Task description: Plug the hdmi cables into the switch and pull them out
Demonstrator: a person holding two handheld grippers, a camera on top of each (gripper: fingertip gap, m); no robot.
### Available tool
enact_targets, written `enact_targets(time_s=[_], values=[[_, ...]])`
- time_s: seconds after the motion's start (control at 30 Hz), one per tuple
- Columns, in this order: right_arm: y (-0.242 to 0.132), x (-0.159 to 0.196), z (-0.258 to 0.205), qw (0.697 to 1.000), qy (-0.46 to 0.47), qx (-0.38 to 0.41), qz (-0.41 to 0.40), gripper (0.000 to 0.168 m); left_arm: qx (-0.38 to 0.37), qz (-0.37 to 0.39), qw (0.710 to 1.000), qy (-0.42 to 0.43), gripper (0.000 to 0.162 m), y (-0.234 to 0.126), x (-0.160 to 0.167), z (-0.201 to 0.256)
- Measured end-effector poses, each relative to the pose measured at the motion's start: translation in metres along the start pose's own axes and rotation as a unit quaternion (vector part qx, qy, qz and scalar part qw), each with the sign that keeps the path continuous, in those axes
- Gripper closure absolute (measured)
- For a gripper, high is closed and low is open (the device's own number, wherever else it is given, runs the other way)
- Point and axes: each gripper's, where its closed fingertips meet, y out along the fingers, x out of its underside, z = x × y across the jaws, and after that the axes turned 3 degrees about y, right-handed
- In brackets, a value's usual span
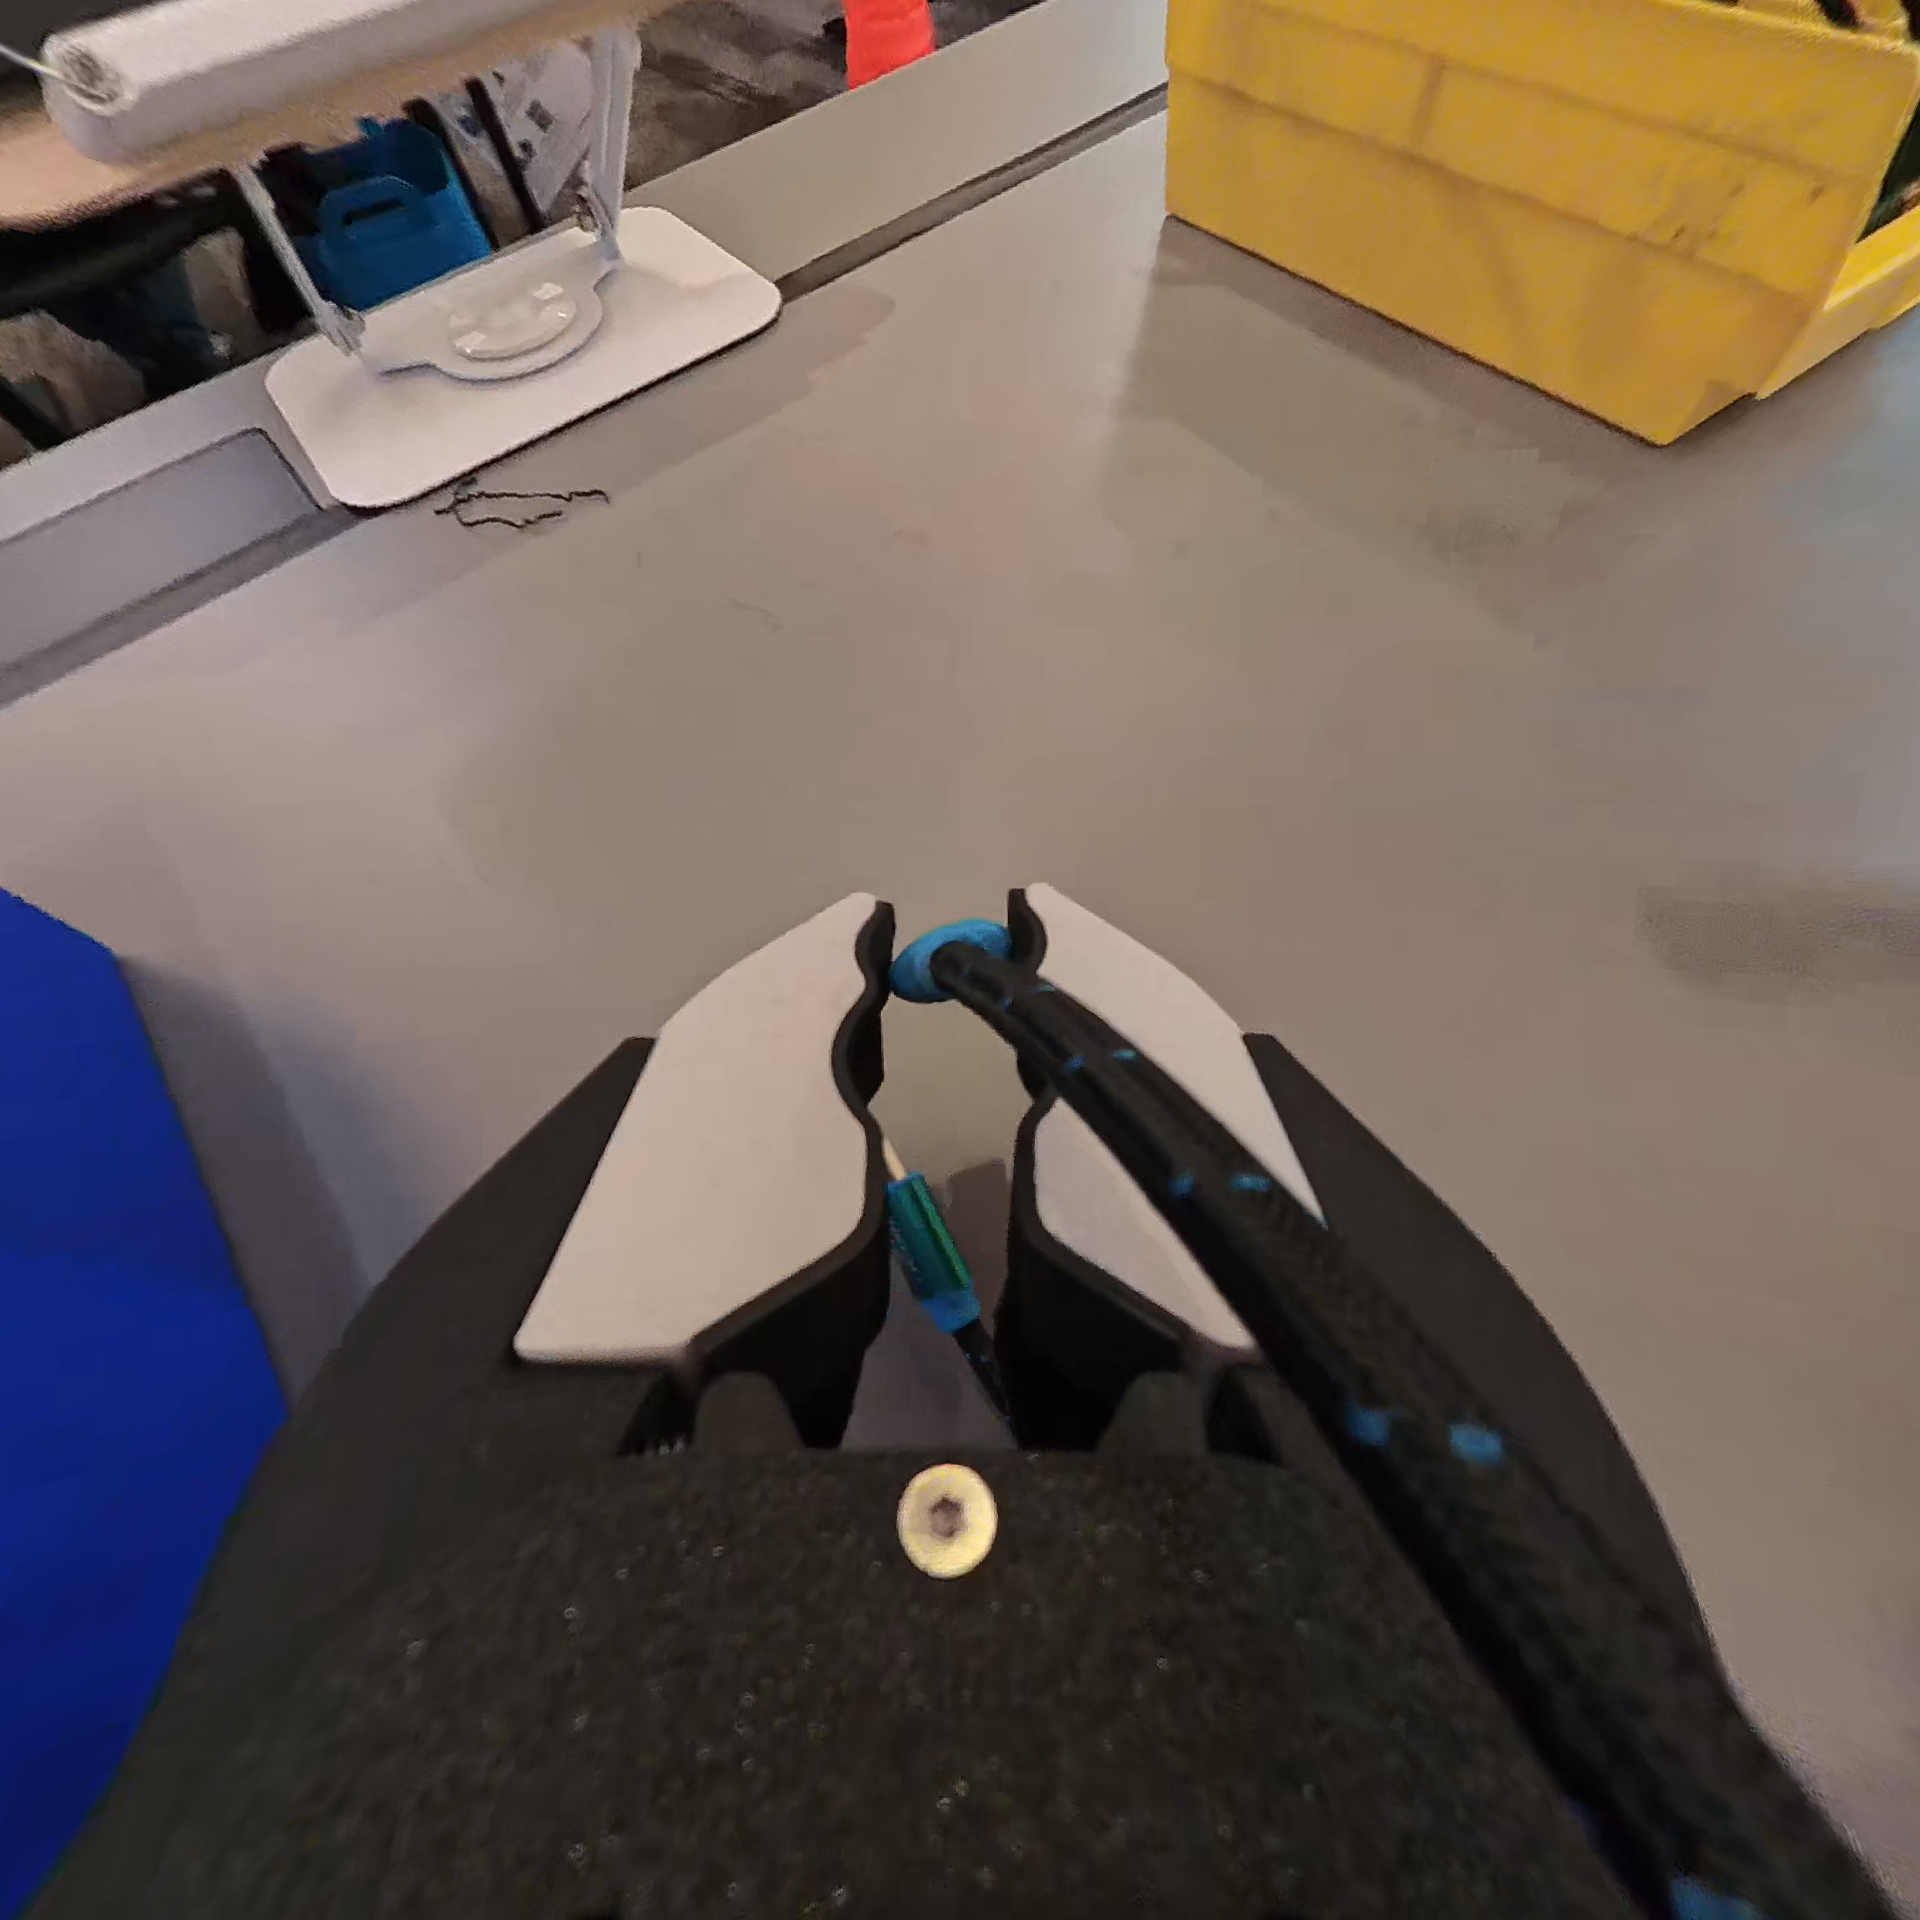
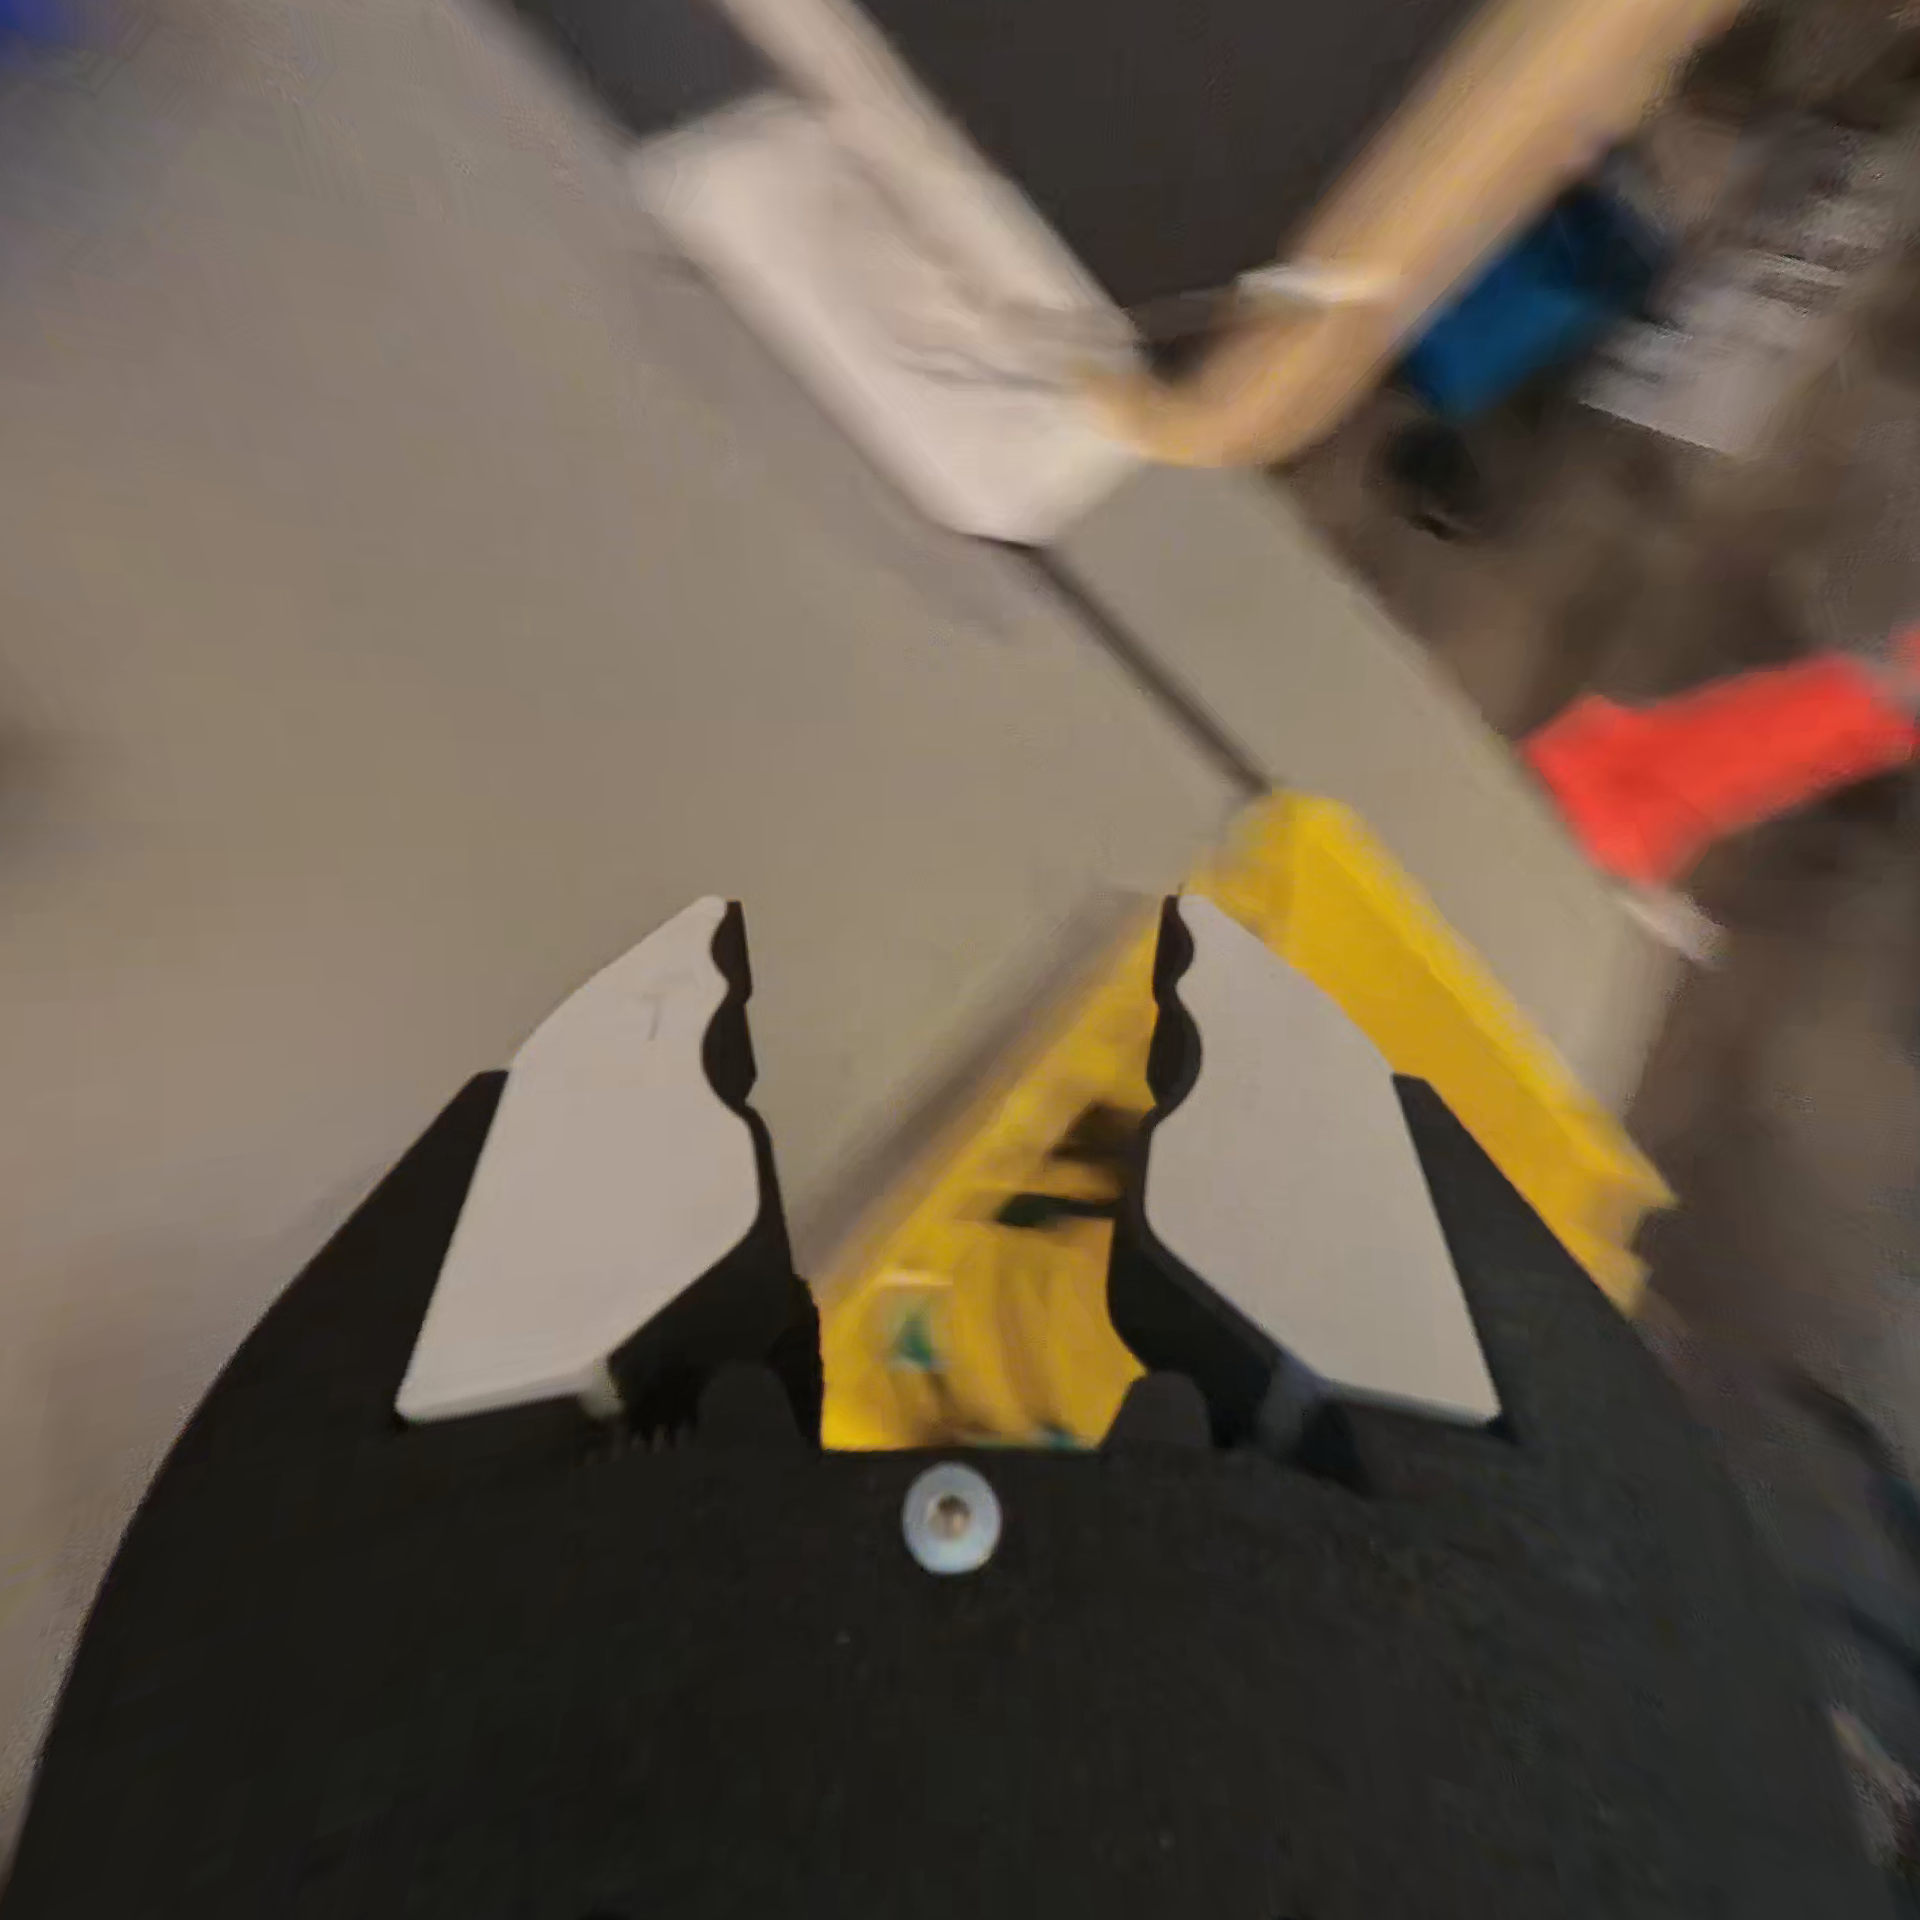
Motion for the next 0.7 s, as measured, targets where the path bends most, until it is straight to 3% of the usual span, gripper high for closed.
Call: enact_targets(time_s=[0.07, 0.13, 0.2, 0.27, 0.3, 0.4, 0.47, 0.57, 0.7], values=[[-0.013, 0.017, -0.141, 0.981, -0.021, -0.189, 0.024, 0.089, -0.014, -0.001, 1.0, 0.009, 0.142, -0.002, -0.004, -0.002], [-0.031, 0.035, -0.25, 0.948, -0.026, -0.314, 0.044, 0.09, -0.029, 0.001, 0.999, 0.013, 0.142, -0.006, -0.006, -0.005], [-0.046, 0.036, -0.323, 0.912, 0.037, -0.401, 0.077, 0.105, -0.037, 0.002, 0.999, 0.023, 0.142, -0.008, -0.006, -0.004], [-0.056, 0.025, -0.373, 0.869, 0.118, -0.469, 0.109, 0.105, -0.042, 0.0, 0.999, 0.032, 0.142, -0.008, -0.005, -0.003], [-0.056, 0.021, -0.385, 0.861, 0.129, -0.475, 0.125, 0.106, -0.044, -0.001, 0.998, 0.035, 0.142, -0.008, -0.005, -0.003], [-0.047, 0.003, -0.397, 0.864, 0.157, -0.445, 0.177, 0.138, -0.054, -0.003, 0.998, 0.044, 0.142, -0.008, -0.004, -0.001], [-0.04, -0.003, -0.403, 0.865, 0.173, -0.439, 0.17, 0.137, -0.059, -0.006, 0.997, 0.05, 0.142, -0.01, -0.001, 0.001], [-0.046, -0.009, -0.416, 0.842, 0.204, -0.472, 0.164, 0.147, -0.071, -0.005, 0.996, 0.049, 0.142, -0.015, 0.001, -0.003], [-0.06, -0.011, -0.421, 0.812, 0.247, -0.498, 0.176, 0.136, -0.09, -0.006, 0.995, 0.042, 0.142, -0.019, 0.003, -0.014]])
